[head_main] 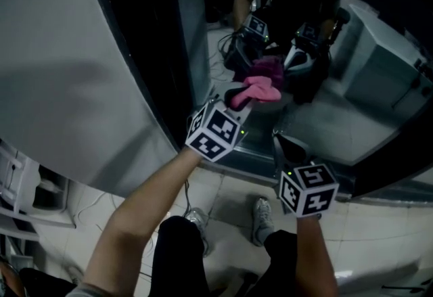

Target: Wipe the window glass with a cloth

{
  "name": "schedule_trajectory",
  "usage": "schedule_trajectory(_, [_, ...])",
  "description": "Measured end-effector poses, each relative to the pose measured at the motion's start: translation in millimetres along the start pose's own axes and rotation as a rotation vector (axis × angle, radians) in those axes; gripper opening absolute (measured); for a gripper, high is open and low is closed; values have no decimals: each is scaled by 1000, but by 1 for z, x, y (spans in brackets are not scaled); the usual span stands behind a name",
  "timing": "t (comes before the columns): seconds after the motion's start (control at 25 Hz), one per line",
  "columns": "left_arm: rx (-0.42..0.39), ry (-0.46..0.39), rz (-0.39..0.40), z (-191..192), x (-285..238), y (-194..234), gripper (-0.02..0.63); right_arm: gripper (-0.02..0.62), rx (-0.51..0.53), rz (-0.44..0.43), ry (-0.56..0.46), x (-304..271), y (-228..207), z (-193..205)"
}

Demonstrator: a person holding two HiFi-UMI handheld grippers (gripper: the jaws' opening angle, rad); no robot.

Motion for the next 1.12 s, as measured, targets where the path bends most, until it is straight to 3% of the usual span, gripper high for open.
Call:
schedule_trajectory(0.36, [26, 28, 19, 27, -5, -9, 55, -2, -25, 1, 17, -10, -5, 15])
schedule_trajectory(1.12, [100, 182, 76, 119, -6, -54, 55, -2, -76, -4, 92, -24, -19, 66])
Point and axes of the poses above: the fingertips, and each gripper's own axes: x backward along the fingers, y to its left, z out of its underside, the point moved 3 cm from there along x, backward along the fingers, and after that the axes turned 7 degrees about -y, right-handed, at the moved point
